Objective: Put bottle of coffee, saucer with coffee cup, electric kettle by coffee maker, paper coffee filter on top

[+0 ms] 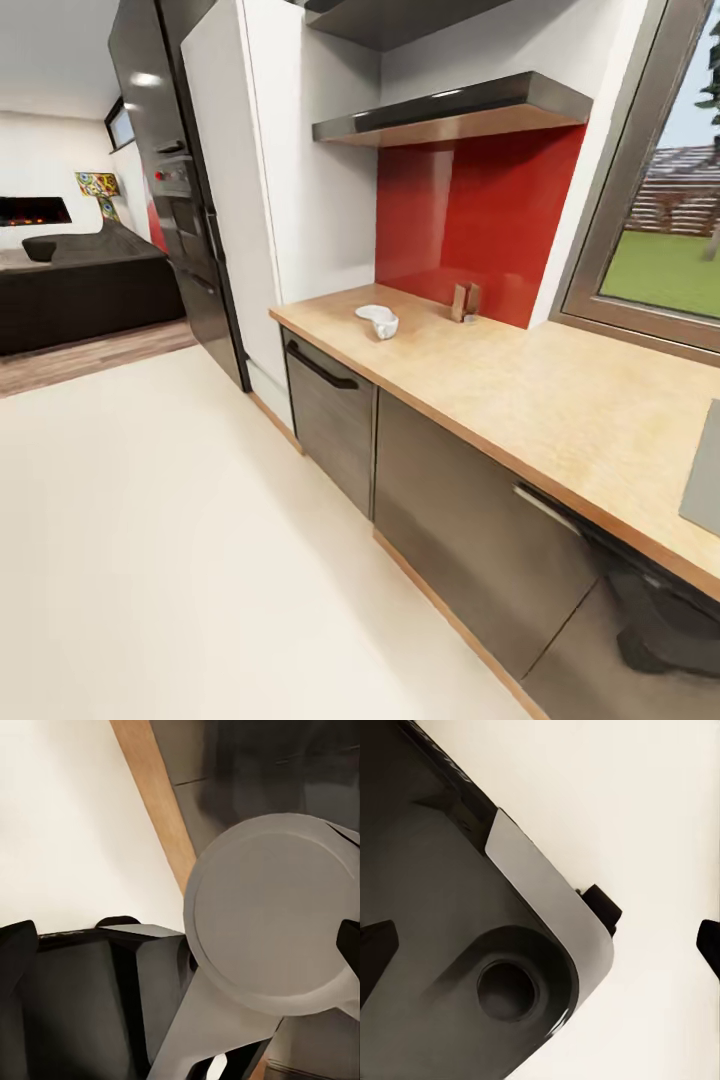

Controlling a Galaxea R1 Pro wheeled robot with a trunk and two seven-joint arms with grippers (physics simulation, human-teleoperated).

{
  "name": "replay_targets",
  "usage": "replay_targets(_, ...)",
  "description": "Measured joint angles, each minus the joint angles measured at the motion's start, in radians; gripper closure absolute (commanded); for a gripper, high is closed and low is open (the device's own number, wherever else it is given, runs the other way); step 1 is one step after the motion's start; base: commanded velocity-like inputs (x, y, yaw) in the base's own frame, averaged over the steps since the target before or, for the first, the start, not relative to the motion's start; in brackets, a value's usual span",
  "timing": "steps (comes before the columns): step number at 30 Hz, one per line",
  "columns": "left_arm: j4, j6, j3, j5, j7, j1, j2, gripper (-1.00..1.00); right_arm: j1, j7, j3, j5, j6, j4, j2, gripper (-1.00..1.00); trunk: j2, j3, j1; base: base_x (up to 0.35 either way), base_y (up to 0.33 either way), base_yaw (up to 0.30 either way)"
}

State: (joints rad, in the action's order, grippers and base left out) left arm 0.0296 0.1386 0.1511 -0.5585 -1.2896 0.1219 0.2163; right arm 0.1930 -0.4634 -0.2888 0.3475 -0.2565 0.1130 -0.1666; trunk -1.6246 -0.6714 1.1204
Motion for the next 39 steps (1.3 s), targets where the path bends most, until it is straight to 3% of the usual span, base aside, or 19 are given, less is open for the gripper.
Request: replay_targets(39,-0.001,0.000,0.002,0.001,0.000,0.000,0.000,-1.00,0.000,0.001,0.001,0.000,0.000,0.000,-0.002,-1.00,0.000,0.000,0.000,0.255,0.233,0.018)
